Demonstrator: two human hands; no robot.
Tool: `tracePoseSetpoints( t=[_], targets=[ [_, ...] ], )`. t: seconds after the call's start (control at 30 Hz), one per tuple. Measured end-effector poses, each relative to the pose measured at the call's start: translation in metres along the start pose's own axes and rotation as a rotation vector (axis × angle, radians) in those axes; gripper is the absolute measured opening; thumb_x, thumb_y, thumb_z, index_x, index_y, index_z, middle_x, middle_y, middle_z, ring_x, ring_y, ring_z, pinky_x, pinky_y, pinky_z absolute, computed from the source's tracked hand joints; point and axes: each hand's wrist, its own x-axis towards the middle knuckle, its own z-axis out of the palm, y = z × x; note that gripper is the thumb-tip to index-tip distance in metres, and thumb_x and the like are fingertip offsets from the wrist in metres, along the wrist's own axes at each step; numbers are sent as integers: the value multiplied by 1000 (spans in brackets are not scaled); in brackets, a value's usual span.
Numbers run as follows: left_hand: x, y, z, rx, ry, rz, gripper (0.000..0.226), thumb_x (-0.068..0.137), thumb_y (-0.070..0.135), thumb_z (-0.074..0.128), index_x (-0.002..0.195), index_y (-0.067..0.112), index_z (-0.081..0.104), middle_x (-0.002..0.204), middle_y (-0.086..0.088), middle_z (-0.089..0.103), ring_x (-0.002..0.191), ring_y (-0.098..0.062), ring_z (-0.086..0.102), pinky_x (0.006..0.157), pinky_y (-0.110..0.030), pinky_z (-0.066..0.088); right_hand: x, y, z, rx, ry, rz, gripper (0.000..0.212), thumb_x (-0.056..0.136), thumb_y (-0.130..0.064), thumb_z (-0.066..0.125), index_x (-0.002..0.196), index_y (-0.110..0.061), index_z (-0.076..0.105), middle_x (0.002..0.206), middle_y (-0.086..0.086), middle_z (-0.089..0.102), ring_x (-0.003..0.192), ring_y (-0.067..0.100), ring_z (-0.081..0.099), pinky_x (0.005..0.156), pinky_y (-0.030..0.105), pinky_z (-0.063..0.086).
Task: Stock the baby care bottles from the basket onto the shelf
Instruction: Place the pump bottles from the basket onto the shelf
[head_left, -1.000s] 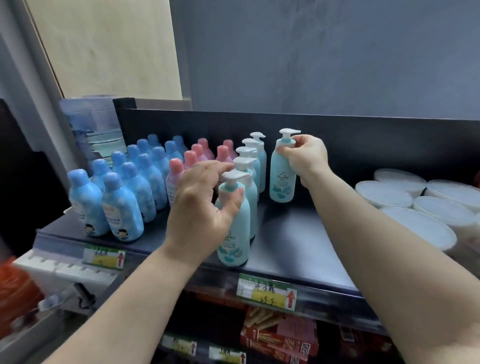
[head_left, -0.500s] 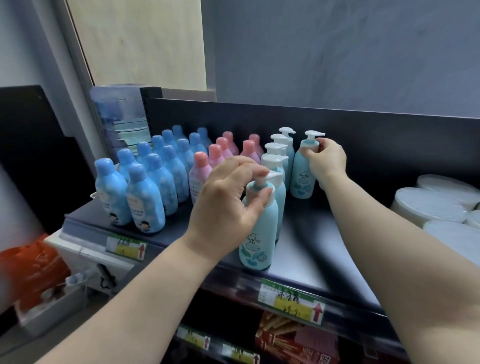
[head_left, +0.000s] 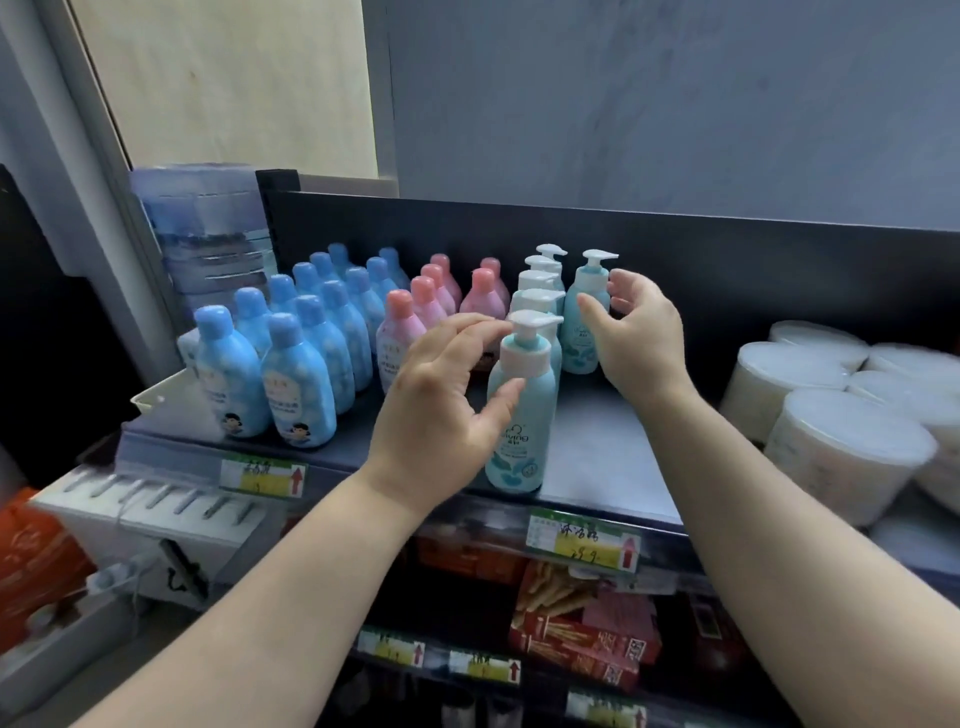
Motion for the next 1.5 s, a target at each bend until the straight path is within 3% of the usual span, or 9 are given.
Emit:
tracePoseSetpoints(
  t=[0.17,0.3,0.57,0.77,0.93,1.07,1.17,1.37,1.5],
  targets=[
    [-43,-14,-44,-33,-11,-53,38,83,26,64,116,8,62,112,-2,62,108,-15,57,98,-27,44,-94,-48,-7,-33,92,-243,39,89,-27,62,125,-15,56,121,-2,58,109,8,54,96,18,41],
    [-105,-44,-88,41,-55,-141,38,83,29,62,115,7,63,111,-5,63,105,-17,57,96,-28,45,-181,-66,23,-150,-172,-367,44,85,-29,65,127,-16,57,120,-6,55,110,5,51,96,11,37],
    [-281,-118,-185,362,-372,-442,43,81,38,52,114,13,64,113,-5,64,107,-25,60,94,-41,49,-326,-30,135,-489,-733,-460,55,85,-35,67,133,-12,54,138,7,52,127,27,48,102,37,42],
    [-398,-140,-233,549,-572,-684,40,70,30,73,107,14,68,111,-7,65,104,-31,62,94,-47,48,-402,1,204,-640,-992,-536,56,74,-38,74,122,-12,62,125,13,61,103,34,63,82,41,54],
    [-468,-144,-247,582,-793,-874,53,76,31,74,124,15,60,124,-7,59,117,-31,54,104,-45,37,-439,23,244,-696,-1162,-552,55,73,-39,75,120,-13,62,122,11,60,102,33,62,87,40,53],
    [-493,-156,-245,573,-852,-974,53,87,36,60,136,18,49,141,-6,44,132,-27,38,113,-39,21,-451,35,272,-748,-1314,-517,60,86,-41,60,139,-16,46,145,10,43,131,31,43,106,41,39],
    [-496,-175,-239,609,-922,-1018,56,92,40,51,142,22,37,147,-2,34,136,-24,30,114,-37,18,-451,45,296,-757,-1390,-464,62,92,-44,51,147,-21,33,154,6,29,139,28,30,113,37,29],
    [-500,-229,-215,561,-964,-1272,58,92,39,52,143,20,31,143,-6,35,128,-29,38,104,-41,34,-438,67,348,-783,-1466,-467,60,95,-44,46,147,-19,30,154,7,28,139,26,28,114,37,24],
    [-510,-257,-196,488,-880,-1467,55,94,39,47,143,20,31,140,-10,37,123,-31,43,101,-44,41,-428,85,379,-777,-1486,-480,58,94,-39,52,144,-17,34,149,7,34,136,26,32,111,36,28]
  ],
)
